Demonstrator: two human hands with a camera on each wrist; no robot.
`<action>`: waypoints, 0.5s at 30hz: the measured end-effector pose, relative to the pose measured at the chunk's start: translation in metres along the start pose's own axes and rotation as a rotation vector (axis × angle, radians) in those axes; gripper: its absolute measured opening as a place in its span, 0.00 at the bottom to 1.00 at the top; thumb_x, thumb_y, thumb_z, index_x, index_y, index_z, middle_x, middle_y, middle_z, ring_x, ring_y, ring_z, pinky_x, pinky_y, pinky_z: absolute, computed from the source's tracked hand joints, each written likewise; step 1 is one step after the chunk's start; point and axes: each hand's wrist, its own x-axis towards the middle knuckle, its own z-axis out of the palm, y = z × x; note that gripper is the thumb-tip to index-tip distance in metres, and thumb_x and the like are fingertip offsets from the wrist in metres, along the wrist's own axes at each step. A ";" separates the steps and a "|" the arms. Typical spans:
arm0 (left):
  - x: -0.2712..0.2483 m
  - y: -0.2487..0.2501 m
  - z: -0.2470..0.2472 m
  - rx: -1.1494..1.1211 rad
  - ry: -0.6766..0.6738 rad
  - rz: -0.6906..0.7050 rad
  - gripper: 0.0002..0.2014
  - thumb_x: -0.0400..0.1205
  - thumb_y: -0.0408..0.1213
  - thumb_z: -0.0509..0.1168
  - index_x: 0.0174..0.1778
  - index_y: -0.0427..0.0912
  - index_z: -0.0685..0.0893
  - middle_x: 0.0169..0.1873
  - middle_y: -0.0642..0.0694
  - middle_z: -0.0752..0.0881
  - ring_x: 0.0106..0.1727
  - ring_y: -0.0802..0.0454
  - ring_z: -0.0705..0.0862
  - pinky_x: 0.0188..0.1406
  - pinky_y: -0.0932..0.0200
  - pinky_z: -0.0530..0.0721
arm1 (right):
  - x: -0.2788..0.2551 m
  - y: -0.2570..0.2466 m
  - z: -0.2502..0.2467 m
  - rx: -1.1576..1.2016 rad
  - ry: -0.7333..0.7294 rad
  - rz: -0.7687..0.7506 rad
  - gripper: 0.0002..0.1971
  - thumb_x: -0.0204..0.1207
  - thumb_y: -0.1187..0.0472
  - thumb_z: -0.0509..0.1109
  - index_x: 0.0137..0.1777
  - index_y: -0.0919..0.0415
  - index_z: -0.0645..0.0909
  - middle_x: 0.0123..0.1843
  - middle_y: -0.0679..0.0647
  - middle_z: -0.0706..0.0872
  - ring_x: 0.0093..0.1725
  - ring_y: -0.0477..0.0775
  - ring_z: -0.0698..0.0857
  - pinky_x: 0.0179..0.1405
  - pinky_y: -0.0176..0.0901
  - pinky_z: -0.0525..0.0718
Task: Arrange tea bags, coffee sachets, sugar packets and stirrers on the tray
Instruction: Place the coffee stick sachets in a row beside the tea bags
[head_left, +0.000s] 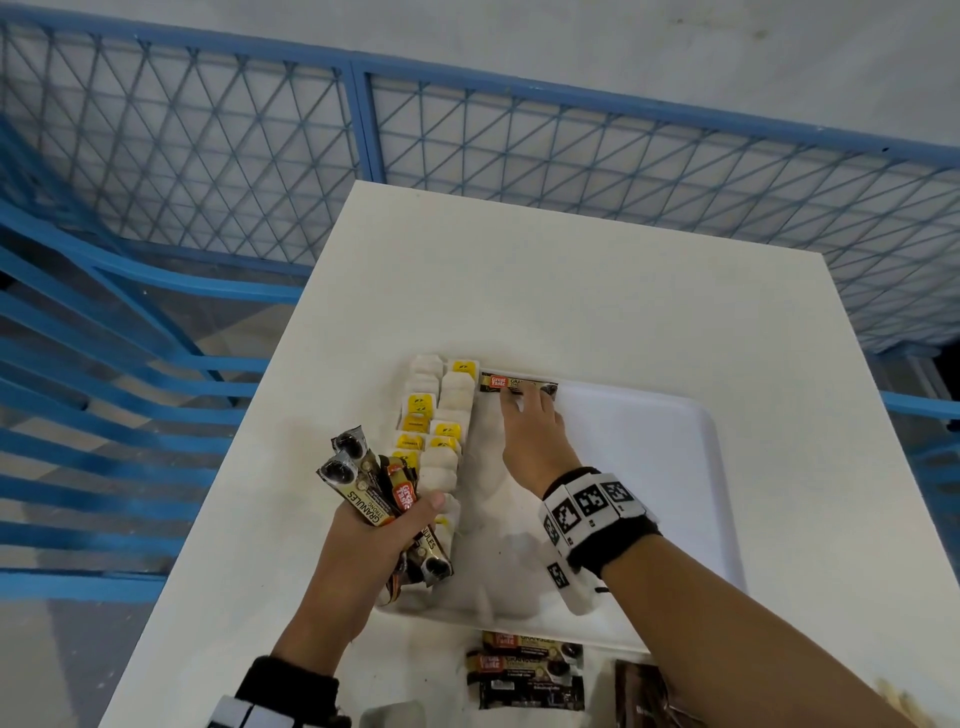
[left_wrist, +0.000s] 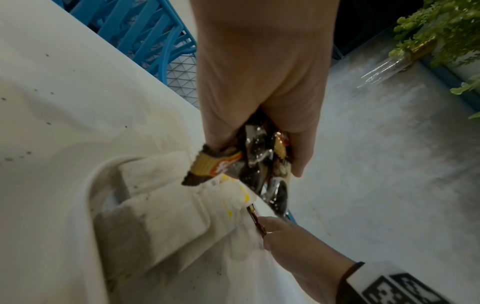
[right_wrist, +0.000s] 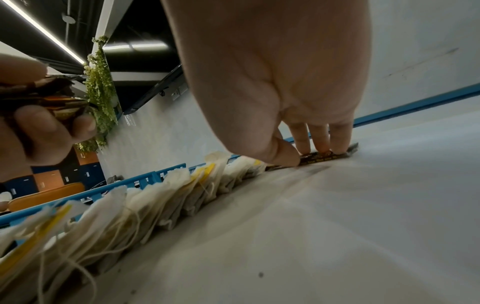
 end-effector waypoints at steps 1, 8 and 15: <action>0.000 0.000 0.000 -0.005 0.000 -0.005 0.07 0.73 0.33 0.73 0.46 0.42 0.87 0.34 0.50 0.91 0.39 0.55 0.90 0.32 0.63 0.85 | -0.001 -0.001 -0.001 0.007 0.006 0.000 0.31 0.77 0.71 0.56 0.80 0.63 0.53 0.79 0.61 0.56 0.78 0.61 0.57 0.75 0.51 0.62; 0.003 0.003 0.001 -0.040 0.002 0.045 0.06 0.75 0.34 0.71 0.47 0.39 0.87 0.35 0.50 0.91 0.39 0.55 0.90 0.35 0.66 0.84 | -0.030 -0.013 -0.013 0.256 0.058 -0.050 0.23 0.82 0.66 0.54 0.77 0.59 0.64 0.74 0.58 0.67 0.72 0.58 0.66 0.72 0.46 0.65; 0.006 0.004 0.004 -0.154 0.014 0.074 0.15 0.70 0.40 0.72 0.51 0.41 0.86 0.46 0.44 0.91 0.50 0.46 0.90 0.50 0.50 0.84 | -0.085 -0.031 -0.029 0.952 -0.245 -0.112 0.12 0.80 0.50 0.63 0.53 0.58 0.80 0.45 0.44 0.85 0.41 0.42 0.84 0.42 0.31 0.80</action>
